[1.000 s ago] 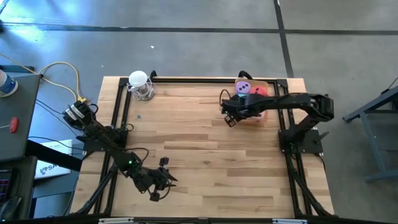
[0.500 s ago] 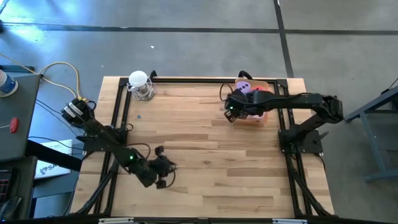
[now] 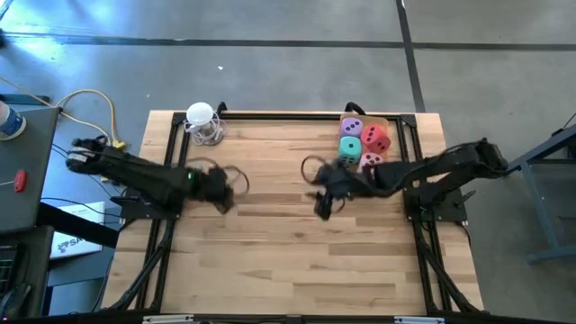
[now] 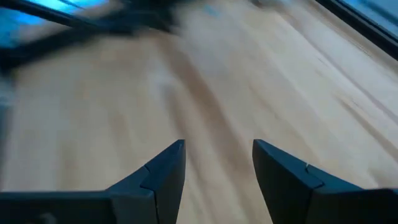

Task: Pick & Place Dice
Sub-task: Put the light blue small die into the orange bin

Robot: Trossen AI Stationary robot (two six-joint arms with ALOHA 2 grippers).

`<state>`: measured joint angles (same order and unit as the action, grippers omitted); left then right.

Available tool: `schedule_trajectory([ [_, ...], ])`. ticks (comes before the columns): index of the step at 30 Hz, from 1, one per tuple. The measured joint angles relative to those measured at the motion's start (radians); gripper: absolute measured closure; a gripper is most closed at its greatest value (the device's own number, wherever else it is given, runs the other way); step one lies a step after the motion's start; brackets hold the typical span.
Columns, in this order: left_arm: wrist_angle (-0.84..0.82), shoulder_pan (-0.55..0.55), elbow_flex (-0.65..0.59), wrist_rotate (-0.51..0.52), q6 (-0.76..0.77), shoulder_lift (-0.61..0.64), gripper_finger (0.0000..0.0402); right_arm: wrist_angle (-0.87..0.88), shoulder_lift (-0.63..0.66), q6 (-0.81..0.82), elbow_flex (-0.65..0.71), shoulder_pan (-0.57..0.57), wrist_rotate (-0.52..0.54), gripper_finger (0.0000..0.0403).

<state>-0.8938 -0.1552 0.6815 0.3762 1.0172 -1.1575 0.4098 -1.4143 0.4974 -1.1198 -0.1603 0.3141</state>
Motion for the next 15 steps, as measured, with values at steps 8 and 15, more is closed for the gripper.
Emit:
schedule_trajectory([
  [8,-0.124,0.347,0.0,-0.049,-0.003,0.011,0.0311,-0.377,-0.113,-0.215,0.026,-0.207,-0.008,0.0225],
  [15,-0.2,0.526,0.0,-0.012,-0.005,0.009,0.0311,-0.46,-0.215,-0.403,0.025,-0.272,-0.003,0.0225],
])
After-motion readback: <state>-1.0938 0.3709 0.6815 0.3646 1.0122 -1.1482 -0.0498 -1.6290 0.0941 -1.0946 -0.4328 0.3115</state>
